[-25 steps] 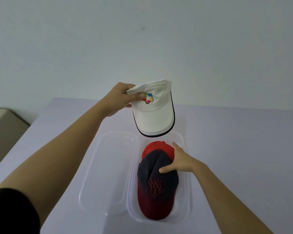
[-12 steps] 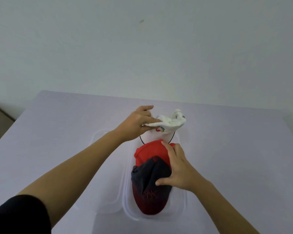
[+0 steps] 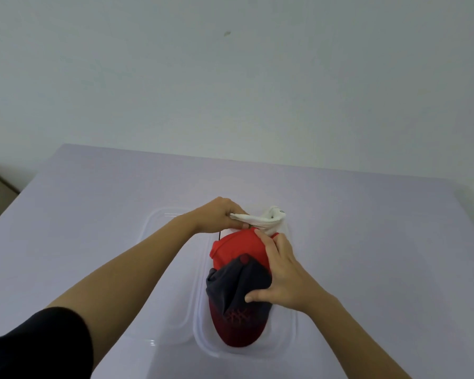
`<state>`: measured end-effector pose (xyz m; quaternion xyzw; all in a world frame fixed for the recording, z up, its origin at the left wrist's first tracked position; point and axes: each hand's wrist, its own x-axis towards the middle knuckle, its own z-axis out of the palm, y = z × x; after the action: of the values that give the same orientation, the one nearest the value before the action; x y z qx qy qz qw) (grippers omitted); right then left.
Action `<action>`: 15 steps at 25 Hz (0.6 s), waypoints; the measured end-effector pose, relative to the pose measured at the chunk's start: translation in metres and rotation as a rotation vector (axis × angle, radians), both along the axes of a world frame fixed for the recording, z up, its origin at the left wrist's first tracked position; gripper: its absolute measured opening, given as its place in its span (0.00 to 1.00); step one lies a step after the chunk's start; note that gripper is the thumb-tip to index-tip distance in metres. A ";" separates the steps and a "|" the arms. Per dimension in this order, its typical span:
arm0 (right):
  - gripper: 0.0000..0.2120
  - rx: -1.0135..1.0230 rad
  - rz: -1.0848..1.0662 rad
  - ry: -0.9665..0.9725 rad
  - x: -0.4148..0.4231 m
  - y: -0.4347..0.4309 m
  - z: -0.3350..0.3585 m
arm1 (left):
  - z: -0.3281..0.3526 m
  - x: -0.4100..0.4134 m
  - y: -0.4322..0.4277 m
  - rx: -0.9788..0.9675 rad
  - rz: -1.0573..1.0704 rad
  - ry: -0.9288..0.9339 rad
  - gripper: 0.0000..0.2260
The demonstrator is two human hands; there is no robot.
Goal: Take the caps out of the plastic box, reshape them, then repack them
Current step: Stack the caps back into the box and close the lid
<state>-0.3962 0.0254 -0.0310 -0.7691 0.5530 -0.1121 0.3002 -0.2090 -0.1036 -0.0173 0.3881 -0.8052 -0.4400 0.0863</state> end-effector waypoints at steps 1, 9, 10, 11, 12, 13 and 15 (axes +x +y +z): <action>0.58 0.029 -0.004 -0.010 0.000 0.000 0.001 | 0.000 0.001 -0.001 0.063 0.023 -0.001 0.05; 0.26 -0.200 -0.214 -0.043 -0.050 -0.052 -0.003 | -0.016 0.002 -0.013 0.257 0.073 -0.062 0.07; 0.24 -0.180 -0.147 0.040 -0.053 -0.063 -0.006 | -0.019 0.002 -0.015 0.278 0.076 -0.071 0.06; 0.22 -0.118 -0.079 0.095 -0.053 -0.072 -0.010 | -0.021 0.002 -0.017 0.297 0.080 -0.078 0.06; 0.20 -0.051 -0.036 0.137 -0.051 -0.080 -0.013 | -0.023 0.001 -0.018 0.319 0.081 -0.081 0.07; 0.17 -0.004 -0.013 0.183 -0.049 -0.087 -0.017 | -0.025 -0.001 -0.020 0.346 0.084 -0.082 0.08; 0.14 0.030 -0.006 0.286 -0.046 -0.100 -0.023 | -0.027 -0.004 -0.022 0.408 0.103 -0.090 0.11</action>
<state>-0.4417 -0.0744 -0.0542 -0.7711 0.5938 0.0059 0.2295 -0.2126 -0.1252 -0.0438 0.4574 -0.6816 -0.5711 -0.0075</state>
